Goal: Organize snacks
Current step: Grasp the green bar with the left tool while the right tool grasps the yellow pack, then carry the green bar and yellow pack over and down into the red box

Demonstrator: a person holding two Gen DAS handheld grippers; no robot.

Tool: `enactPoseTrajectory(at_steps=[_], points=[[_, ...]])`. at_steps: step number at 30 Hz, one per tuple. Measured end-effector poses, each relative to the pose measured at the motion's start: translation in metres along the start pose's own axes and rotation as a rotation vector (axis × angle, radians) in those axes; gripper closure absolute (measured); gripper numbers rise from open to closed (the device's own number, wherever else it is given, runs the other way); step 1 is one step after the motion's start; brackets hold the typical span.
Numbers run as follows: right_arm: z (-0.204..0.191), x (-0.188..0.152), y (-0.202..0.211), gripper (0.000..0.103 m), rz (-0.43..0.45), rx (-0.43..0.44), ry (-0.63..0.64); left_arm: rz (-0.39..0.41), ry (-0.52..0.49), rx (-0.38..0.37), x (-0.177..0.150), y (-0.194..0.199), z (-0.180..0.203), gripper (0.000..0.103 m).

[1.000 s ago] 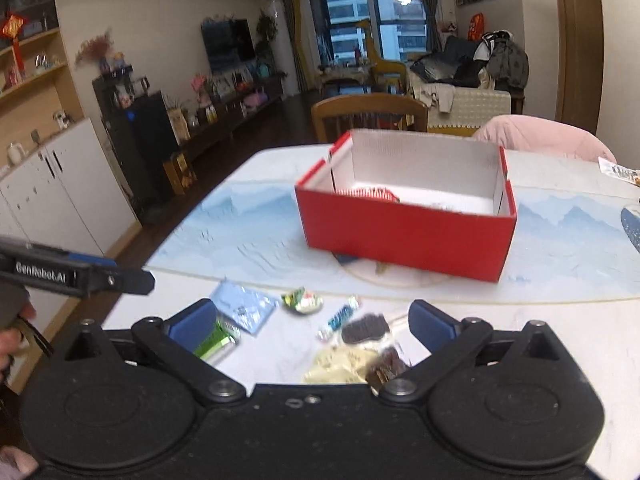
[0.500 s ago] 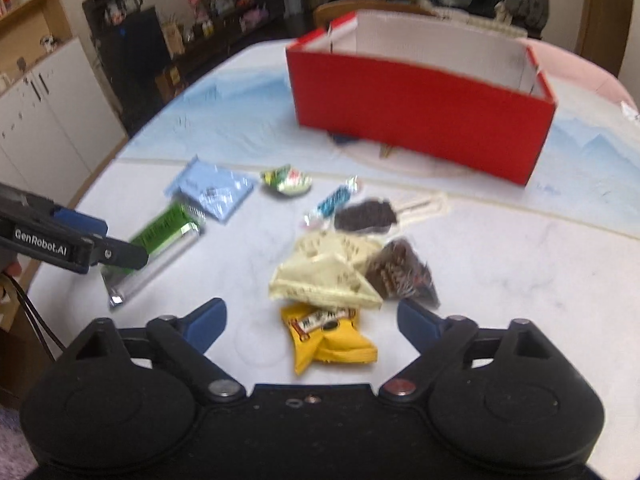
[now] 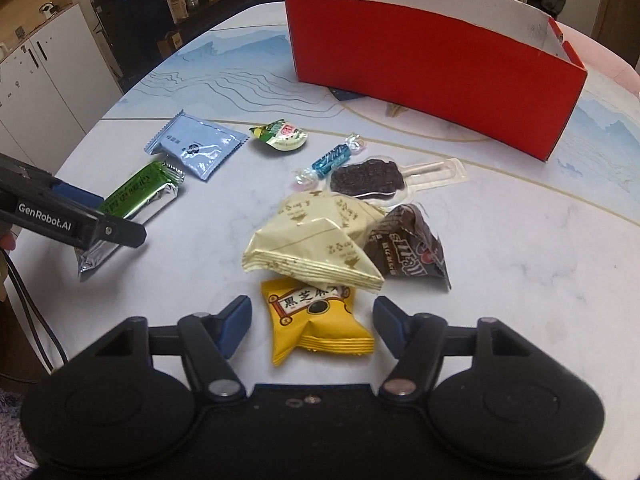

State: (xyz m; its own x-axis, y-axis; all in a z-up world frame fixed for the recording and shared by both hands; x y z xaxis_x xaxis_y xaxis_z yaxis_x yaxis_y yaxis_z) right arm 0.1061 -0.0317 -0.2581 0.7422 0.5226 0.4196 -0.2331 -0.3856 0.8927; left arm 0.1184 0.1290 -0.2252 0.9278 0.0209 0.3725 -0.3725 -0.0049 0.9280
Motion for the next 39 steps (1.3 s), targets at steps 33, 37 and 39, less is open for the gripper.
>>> enactPoseTrajectory(at_steps=[33, 37, 39], points=[[-0.013, -0.016, 0.062, 0.067, 0.052, 0.070, -0.040, 0.012, 0.078, -0.049, -0.019, 0.032, 0.014, 0.059], [-0.014, -0.010, 0.071, 0.067, 0.089, 0.059, -0.043, 0.041, 0.084, -0.055, -0.016, 0.042, 0.017, 0.059], [-0.014, -0.006, 0.077, 0.067, 0.109, 0.064, -0.048, 0.058, 0.086, -0.059, -0.013, 0.048, 0.019, 0.059]])
Point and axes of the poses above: each gripper's, at about its wrist camera, not at the fingertips, and y roughly against the way its jaws point, z to its right, x to its top, the point moved 7 cm from there along -y, roughly the way its jaws point, and after that the axes turned 14 degrees about -y, right-handed, at the moved point
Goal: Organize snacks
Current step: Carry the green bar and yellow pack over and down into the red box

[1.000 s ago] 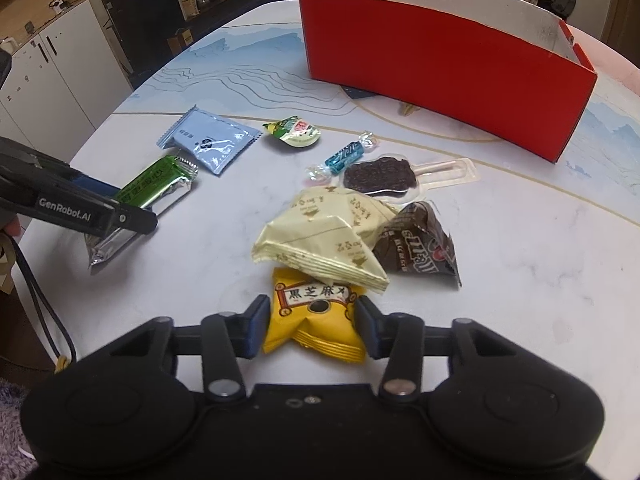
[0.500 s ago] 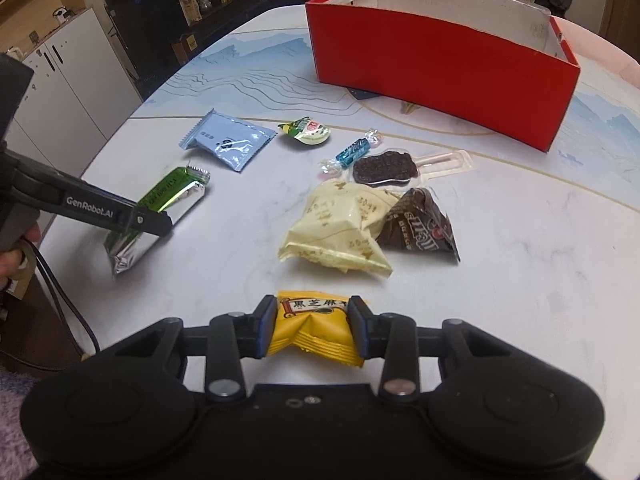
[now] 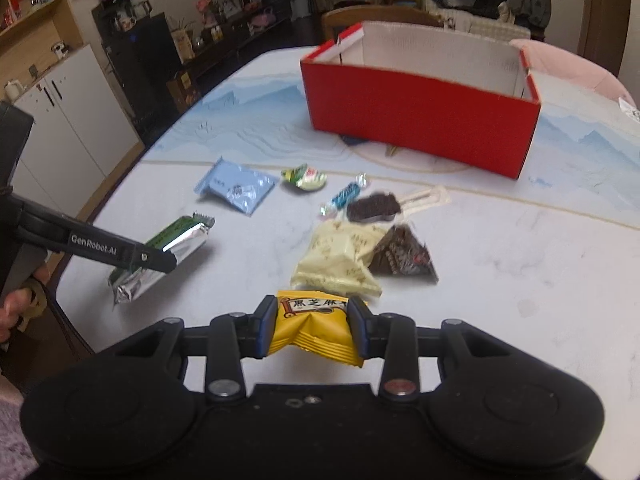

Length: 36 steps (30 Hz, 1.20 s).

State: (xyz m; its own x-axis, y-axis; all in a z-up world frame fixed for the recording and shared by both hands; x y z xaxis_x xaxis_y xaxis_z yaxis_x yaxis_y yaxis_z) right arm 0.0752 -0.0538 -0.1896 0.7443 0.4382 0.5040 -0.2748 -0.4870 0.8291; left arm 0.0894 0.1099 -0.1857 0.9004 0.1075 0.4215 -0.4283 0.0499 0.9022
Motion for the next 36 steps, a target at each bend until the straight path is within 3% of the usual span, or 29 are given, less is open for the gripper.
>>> enactPoseTrajectory(at_steps=[9, 21, 27, 36], points=[[-0.008, 0.041, 0.035, 0.067, 0.121, 0.002, 0.020, 0.059, -0.030, -0.021, 0.031, 0.036, 0.019, 0.059], [0.002, 0.127, 0.066, 0.067, 0.294, -0.024, 0.063, 0.225, -0.109, -0.031, 0.123, 0.089, 0.051, 0.059], [0.017, 0.170, 0.062, 0.067, 0.342, -0.055, 0.073, 0.264, -0.144, -0.015, 0.167, 0.090, 0.063, 0.059], [0.039, 0.221, 0.040, 0.067, 0.358, -0.080, 0.070, 0.257, -0.156, 0.026, 0.232, 0.067, 0.068, 0.059]])
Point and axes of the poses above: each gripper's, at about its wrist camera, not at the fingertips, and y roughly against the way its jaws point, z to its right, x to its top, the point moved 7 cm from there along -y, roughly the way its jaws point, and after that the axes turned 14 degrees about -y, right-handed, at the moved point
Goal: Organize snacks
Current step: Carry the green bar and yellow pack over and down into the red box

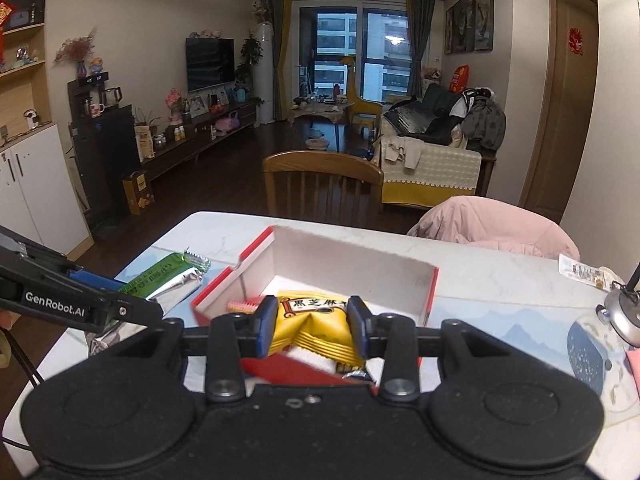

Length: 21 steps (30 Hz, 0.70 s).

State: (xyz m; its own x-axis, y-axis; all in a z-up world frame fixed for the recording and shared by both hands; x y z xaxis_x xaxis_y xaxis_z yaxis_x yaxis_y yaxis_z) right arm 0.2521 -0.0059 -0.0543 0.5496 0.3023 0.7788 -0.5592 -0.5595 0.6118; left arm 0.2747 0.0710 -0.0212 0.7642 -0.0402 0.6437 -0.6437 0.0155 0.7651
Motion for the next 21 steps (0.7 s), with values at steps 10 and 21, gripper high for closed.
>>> enactPoseTrajectory(at_steps=[10, 21], points=[[0.035, 0.022, -0.059, 0.067, -0.054, -0.024, -0.060, -0.044, 0.008, 0.059, 0.046, -0.052, -0.015, 0.059], [0.059, 0.015, -0.134, 0.067, -0.213, -0.053, -0.100, -0.183, 0.026, 0.062, 0.064, -0.124, -0.026, 0.059]])
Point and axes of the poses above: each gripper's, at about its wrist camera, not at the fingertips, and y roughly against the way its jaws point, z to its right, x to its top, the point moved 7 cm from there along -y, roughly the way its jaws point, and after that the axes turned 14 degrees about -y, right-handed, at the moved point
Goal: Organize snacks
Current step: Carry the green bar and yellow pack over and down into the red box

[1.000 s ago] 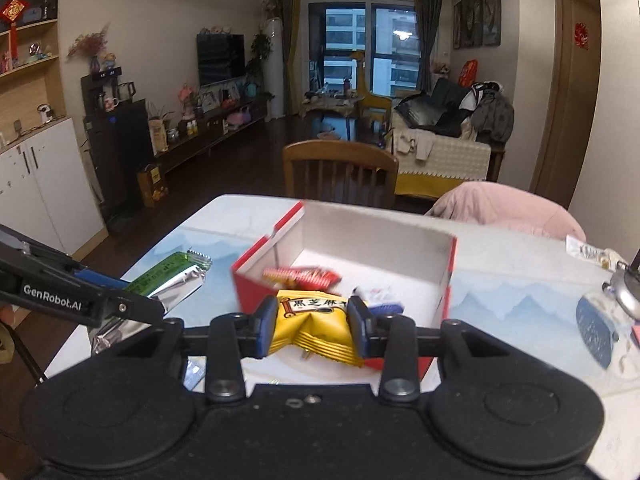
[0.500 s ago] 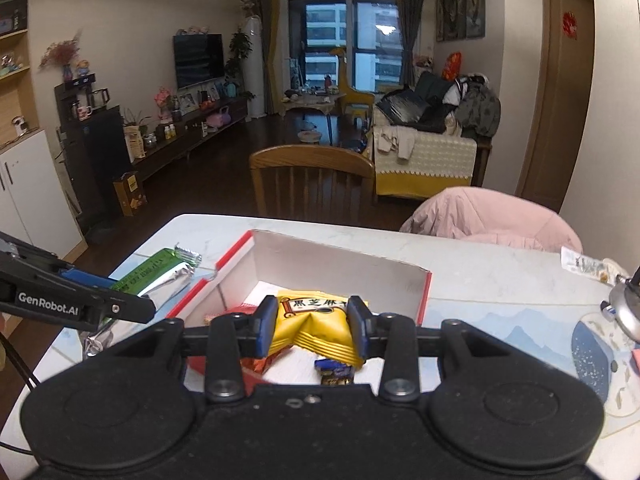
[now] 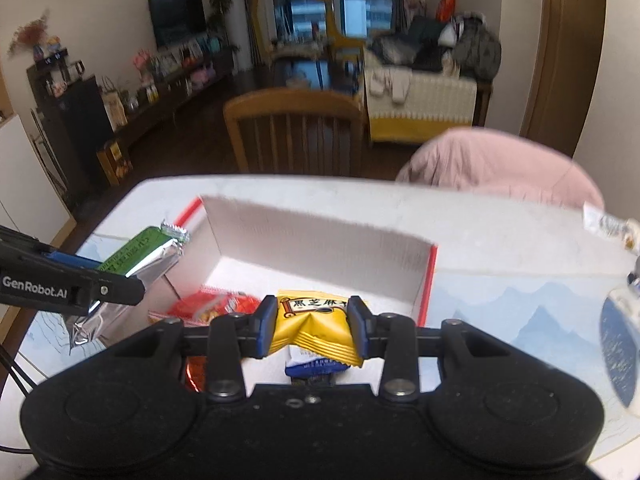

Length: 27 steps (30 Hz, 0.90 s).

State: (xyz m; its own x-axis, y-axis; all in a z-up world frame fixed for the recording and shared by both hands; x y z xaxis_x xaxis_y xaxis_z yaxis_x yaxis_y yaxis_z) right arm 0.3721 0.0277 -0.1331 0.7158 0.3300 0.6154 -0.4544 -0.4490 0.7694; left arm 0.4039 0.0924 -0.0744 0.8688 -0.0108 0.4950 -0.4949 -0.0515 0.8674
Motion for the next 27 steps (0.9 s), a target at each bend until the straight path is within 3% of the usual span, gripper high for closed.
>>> enactPoseTrajectory(at_steps=[10, 18, 27], points=[[0.015, -0.014, -0.060, 0.067, -0.149, -0.046, 0.006, -0.133, -0.009, 0.034, 0.011, -0.055, -0.005, 0.059], [0.006, -0.027, -0.084, 0.067, -0.199, -0.062, 0.094, -0.212, -0.019, 0.041, 0.007, -0.082, -0.006, 0.059], [0.013, -0.035, -0.095, 0.070, -0.241, -0.081, 0.098, -0.252, -0.030, 0.036, 0.000, -0.099, -0.003, 0.058]])
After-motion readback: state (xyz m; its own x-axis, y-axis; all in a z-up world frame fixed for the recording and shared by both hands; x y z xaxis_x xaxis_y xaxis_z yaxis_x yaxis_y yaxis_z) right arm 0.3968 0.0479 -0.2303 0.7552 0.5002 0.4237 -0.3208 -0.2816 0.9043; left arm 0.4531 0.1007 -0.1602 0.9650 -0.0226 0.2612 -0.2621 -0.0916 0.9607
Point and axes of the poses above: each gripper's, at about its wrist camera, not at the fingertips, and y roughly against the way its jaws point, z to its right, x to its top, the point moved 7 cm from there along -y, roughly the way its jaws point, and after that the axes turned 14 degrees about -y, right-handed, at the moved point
